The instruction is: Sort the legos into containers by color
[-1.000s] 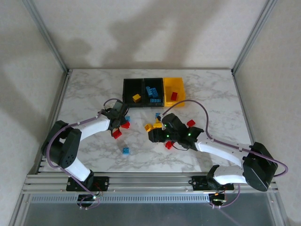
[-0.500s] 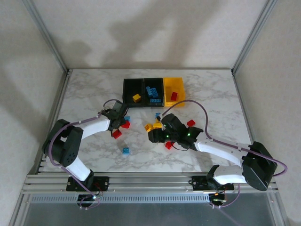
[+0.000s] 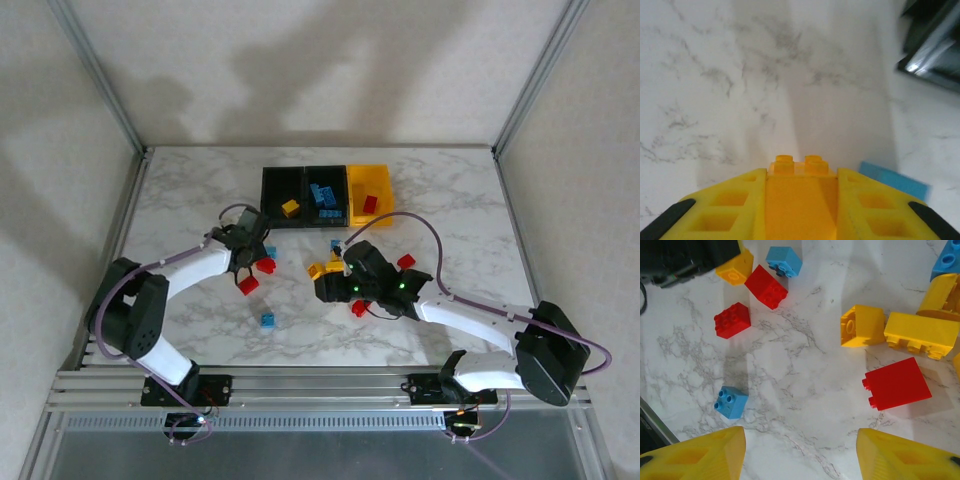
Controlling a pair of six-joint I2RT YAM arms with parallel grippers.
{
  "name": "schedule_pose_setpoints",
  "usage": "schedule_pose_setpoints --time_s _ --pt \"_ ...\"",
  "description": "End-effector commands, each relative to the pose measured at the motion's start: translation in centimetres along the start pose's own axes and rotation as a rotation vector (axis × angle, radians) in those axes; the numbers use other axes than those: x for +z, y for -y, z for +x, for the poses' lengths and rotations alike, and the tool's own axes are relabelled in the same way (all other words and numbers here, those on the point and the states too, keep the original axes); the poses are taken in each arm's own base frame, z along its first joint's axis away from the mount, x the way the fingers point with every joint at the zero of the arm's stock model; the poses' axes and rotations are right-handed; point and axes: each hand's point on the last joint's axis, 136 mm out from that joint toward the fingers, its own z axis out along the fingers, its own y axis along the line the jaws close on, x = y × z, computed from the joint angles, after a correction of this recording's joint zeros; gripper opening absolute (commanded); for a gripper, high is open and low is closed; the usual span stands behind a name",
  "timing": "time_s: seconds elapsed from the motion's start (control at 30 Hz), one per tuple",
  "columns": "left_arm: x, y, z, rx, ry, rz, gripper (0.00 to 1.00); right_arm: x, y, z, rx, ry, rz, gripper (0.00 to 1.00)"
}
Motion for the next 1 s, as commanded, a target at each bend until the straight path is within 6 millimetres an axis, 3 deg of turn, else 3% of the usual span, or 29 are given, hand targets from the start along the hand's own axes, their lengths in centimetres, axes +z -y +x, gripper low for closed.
schedule_pose_setpoints --time_s 0.0,0.23,0.5,0.67,0.97 --pt "-2.3 1.5 -3.1 0.000 0.048 0.045 0.25 -0.9 -1.3 -1.7 -0.030 0.066 -0.029 0.60" --pt "-2.8 5.9 -6.9 0.002 0.082 0.113 0.24 -1.7 -1.5 -3.4 -0.016 0.132 -0.015 0.60" --pt "0.1 10.9 -9.6 0.048 0.076 0.128 0.23 -1.2 -1.4 -3.7 -0.009 0.134 -0.007 0.60" --pt "2.2 12.1 -10.6 0.101 0.076 0.072 0.24 -1.2 -1.0 -3.6 -0.002 0.132 0.001 0.60" --pt "5.1 11.5 -10.2 0.164 0.075 -0.036 0.26 -1.3 -0.4 -3.8 0.002 0.133 0.011 0.60"
